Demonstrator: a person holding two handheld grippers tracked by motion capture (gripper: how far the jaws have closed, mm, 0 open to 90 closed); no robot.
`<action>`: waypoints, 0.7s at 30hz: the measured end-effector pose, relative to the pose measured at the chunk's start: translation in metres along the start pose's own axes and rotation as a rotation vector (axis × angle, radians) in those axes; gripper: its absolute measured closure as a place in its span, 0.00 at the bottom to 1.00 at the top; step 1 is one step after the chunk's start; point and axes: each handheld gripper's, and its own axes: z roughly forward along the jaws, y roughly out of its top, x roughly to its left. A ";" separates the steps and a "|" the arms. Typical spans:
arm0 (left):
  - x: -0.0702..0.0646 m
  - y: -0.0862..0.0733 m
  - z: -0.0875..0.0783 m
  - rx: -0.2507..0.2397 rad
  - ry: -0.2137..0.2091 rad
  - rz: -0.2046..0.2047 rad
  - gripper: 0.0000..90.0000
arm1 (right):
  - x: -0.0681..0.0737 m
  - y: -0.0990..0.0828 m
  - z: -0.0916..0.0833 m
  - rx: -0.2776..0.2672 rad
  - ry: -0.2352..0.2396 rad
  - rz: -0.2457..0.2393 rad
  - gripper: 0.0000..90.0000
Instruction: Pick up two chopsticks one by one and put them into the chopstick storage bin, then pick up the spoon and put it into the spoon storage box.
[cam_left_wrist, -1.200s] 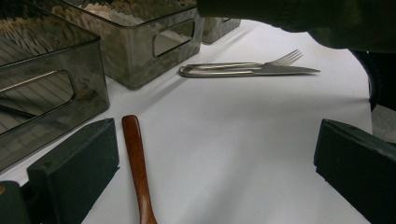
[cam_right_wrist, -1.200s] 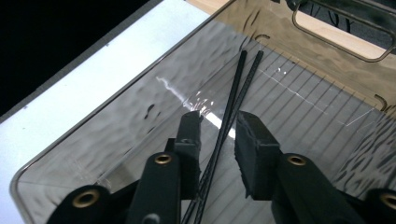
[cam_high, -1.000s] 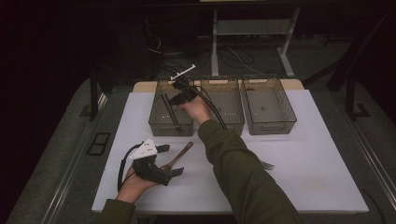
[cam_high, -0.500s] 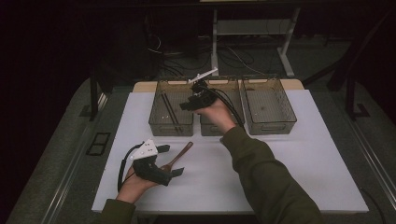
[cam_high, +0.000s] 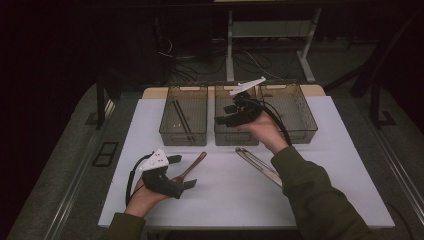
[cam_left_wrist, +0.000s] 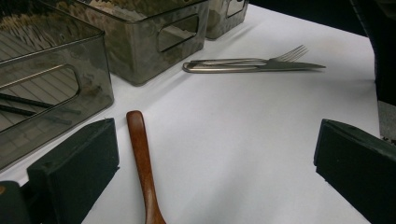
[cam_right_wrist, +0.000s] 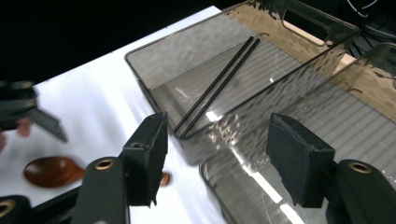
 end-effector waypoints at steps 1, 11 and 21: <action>0.000 0.000 0.000 0.001 0.001 0.000 0.00 | -0.001 -0.003 -0.006 -0.009 0.004 -0.002 0.41; 0.002 0.001 0.001 -0.006 0.001 0.000 0.00 | -0.004 -0.032 -0.053 -0.041 0.007 -0.003 0.38; -0.001 0.002 0.002 0.005 0.008 0.008 0.00 | -0.007 -0.075 -0.086 -0.082 0.006 0.014 0.31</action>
